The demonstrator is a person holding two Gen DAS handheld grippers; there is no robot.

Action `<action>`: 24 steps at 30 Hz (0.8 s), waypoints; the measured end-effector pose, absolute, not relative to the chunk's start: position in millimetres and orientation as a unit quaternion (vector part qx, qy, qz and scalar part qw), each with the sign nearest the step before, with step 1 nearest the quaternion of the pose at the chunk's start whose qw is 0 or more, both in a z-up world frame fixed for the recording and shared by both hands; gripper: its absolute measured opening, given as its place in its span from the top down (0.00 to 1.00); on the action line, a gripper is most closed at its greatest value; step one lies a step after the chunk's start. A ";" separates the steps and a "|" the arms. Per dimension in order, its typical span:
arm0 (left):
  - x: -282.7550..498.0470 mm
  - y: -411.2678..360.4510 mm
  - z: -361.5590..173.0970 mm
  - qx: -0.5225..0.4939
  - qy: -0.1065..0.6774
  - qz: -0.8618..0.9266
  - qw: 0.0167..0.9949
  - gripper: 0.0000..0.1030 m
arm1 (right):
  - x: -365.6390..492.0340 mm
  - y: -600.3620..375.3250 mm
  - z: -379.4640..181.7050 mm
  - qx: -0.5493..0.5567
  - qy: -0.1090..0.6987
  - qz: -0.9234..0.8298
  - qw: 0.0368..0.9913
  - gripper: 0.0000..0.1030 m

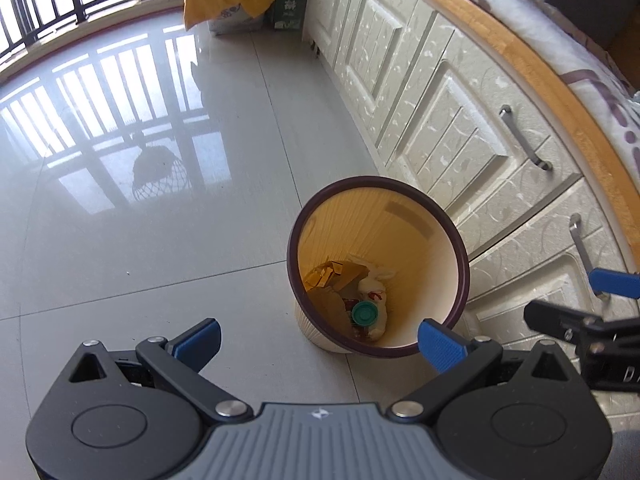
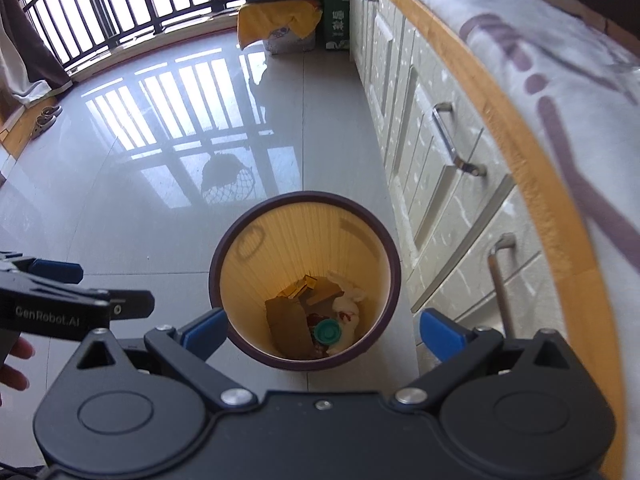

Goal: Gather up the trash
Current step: 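Move both open tools up from the wastebasket toward the trash on the bed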

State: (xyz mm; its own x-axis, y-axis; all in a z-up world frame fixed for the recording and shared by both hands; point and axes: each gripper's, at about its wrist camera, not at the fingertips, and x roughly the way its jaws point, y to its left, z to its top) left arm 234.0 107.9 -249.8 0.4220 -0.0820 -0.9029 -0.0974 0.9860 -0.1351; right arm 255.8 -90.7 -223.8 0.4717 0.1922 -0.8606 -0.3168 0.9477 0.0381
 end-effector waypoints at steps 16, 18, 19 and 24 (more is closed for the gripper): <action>189.7 103.7 -211.6 -0.065 0.504 0.010 0.861 0.00 | 216.4 -112.0 -184.9 -0.051 0.460 0.127 0.878 0.00; 185.2 102.8 -207.5 -0.064 0.499 0.011 0.864 0.00 | 212.3 -114.3 -180.7 -0.052 0.456 0.124 0.880 0.00; 182.2 102.3 -205.3 -0.062 0.496 0.012 0.866 0.00 | 210.2 -115.9 -178.7 -0.052 0.454 0.122 0.881 0.00; 171.4 100.3 -195.4 -0.059 0.483 0.017 0.873 0.00 | 199.3 -122.1 -168.2 -0.049 0.441 0.114 0.889 0.00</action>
